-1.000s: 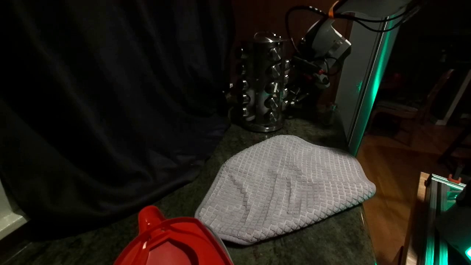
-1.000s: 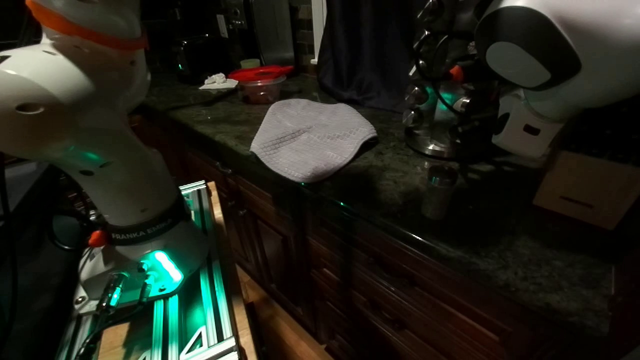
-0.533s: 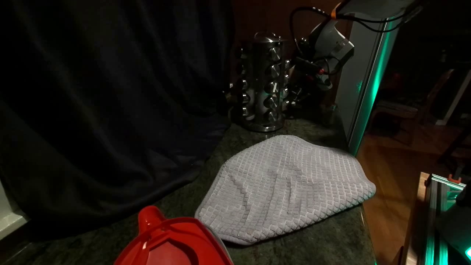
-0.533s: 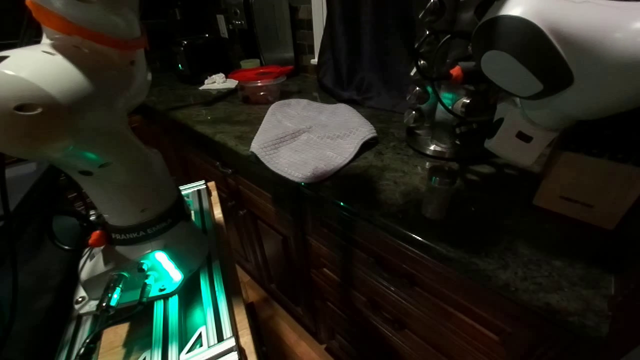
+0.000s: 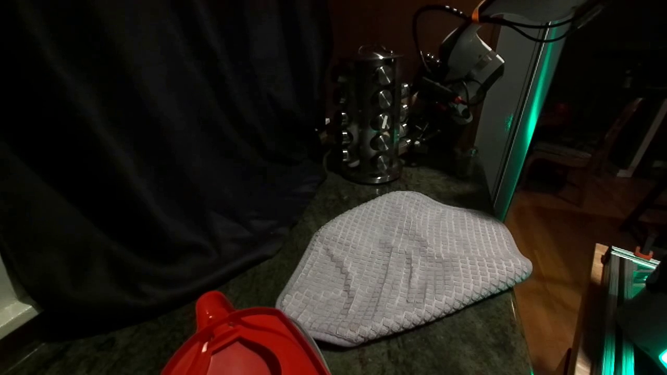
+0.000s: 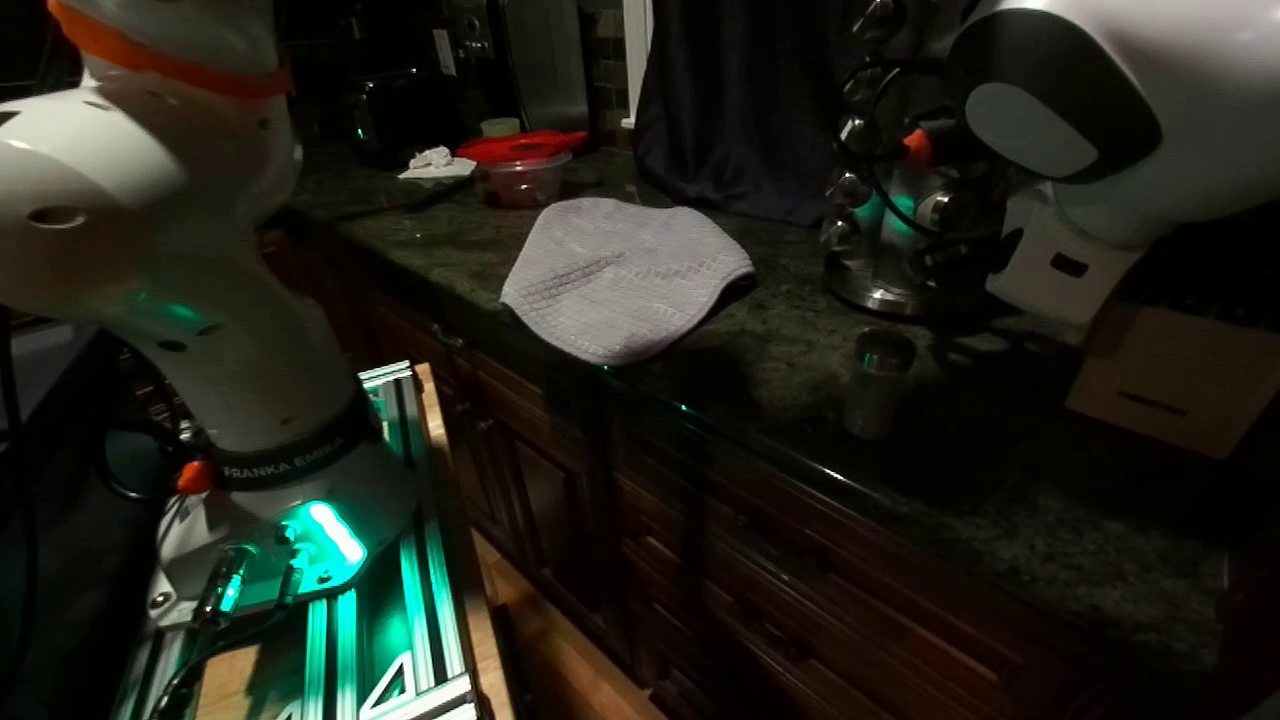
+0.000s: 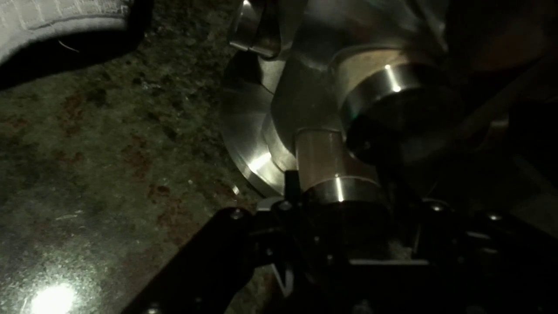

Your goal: Remove one glass jar from the silver holder on the right.

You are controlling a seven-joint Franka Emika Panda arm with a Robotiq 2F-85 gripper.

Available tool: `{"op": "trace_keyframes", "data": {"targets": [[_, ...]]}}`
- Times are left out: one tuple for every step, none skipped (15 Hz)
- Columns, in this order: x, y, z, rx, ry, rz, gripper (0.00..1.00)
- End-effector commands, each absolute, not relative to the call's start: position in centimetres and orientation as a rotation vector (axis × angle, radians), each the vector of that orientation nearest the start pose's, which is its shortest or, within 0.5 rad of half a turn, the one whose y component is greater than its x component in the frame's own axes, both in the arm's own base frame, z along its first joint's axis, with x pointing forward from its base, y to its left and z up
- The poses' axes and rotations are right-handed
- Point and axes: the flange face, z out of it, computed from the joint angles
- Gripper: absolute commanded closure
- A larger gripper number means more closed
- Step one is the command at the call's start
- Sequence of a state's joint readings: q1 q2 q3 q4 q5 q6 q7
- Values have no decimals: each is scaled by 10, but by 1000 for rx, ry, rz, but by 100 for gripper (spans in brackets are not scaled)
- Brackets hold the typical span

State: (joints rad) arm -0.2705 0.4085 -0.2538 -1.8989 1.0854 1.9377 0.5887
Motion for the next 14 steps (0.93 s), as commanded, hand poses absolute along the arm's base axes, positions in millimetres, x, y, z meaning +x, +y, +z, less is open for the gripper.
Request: {"op": "trace_keyframes", "data": {"targets": [[551, -255, 319, -1466, 1726, 349, 76], [551, -255, 318, -1446, 1724, 363, 76], [551, -254, 316, -1425, 1729, 369, 76], [551, -254, 314, -1407, 1734, 381, 76], [550, -253, 312, -1379, 1735, 418, 76], [549, -252, 310, -1347, 1743, 442, 76], [547, -252, 306, -1317, 1753, 461, 76], [546, -253, 303, -1284, 1770, 466, 76], [544, -255, 300, -1258, 1780, 481, 76], [542, -256, 296, -1236, 1797, 485, 76], [541, -256, 293, -1218, 1810, 490, 76], [539, -257, 290, -1207, 1824, 489, 76], [538, -258, 289, -1201, 1836, 470, 76], [538, -259, 290, -1208, 1840, 462, 76]]}}
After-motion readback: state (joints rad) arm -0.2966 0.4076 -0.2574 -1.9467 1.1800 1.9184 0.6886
